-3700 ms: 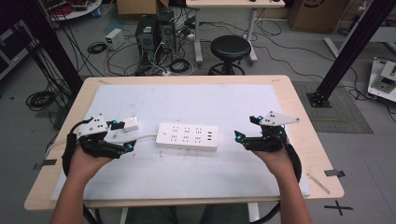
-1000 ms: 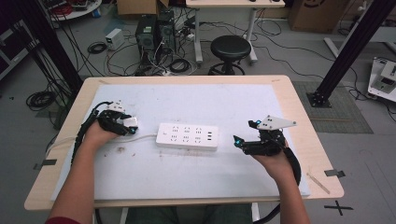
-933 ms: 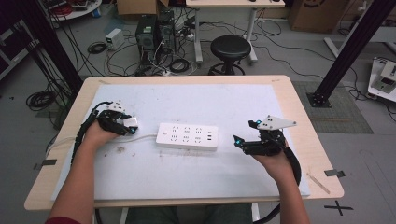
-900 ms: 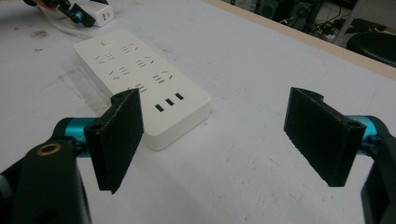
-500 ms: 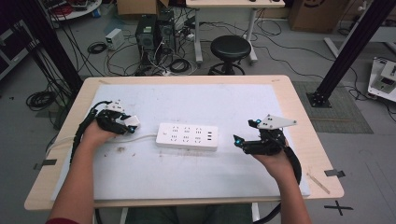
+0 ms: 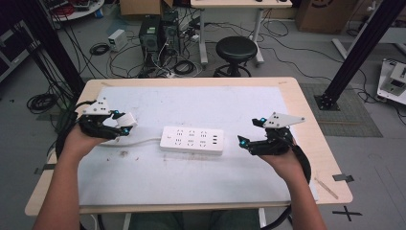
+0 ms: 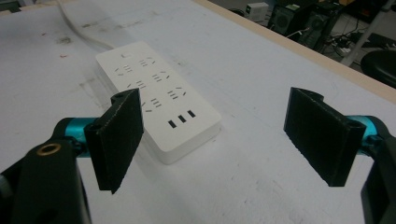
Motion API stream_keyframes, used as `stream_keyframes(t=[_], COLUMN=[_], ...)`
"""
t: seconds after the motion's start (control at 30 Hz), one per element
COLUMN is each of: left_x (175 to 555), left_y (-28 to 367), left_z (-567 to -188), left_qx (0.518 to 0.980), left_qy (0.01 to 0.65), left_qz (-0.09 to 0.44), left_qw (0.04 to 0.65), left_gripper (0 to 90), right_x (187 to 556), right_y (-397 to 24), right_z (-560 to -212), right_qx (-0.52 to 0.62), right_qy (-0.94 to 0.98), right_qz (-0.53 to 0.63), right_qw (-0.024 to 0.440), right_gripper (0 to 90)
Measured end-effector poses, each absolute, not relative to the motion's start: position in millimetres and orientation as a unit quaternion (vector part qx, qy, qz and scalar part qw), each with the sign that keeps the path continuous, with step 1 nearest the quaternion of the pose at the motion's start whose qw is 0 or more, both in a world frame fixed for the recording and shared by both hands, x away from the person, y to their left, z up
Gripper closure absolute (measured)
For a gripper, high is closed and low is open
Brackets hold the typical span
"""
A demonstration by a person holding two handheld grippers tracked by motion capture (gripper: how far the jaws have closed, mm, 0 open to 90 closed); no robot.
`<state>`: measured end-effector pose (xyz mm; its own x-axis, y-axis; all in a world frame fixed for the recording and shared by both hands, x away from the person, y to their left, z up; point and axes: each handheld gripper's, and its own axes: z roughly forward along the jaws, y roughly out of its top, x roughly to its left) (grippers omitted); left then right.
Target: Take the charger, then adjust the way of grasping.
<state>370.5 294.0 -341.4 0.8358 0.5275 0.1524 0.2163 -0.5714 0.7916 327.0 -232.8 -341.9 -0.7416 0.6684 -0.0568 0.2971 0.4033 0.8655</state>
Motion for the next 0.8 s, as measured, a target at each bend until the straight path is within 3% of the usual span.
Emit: stream_keyframes(t=[0.23,0.5,0.8], left_x=[339,330,315], left_y=[279,265,234], left_z=[-335,-347,-344], left_qx=[0.875,0.88,0.881], left_qy=[0.169,0.164,0.113], left_qz=[0.174,0.157,0.161], left_qw=[0.419,0.417,0.43], left_gripper=[42.4,42.4,42.4], right_x=[325,325,316], right_y=[-230,-229,-223], right_z=[-340,-341,-341], right_qx=[0.29,0.295,0.285], right_qy=[0.816,0.818,0.822], right_qz=[0.461,0.457,0.465], right_qw=[0.194,0.186,0.165], right_gripper=[20.4,20.4,20.4])
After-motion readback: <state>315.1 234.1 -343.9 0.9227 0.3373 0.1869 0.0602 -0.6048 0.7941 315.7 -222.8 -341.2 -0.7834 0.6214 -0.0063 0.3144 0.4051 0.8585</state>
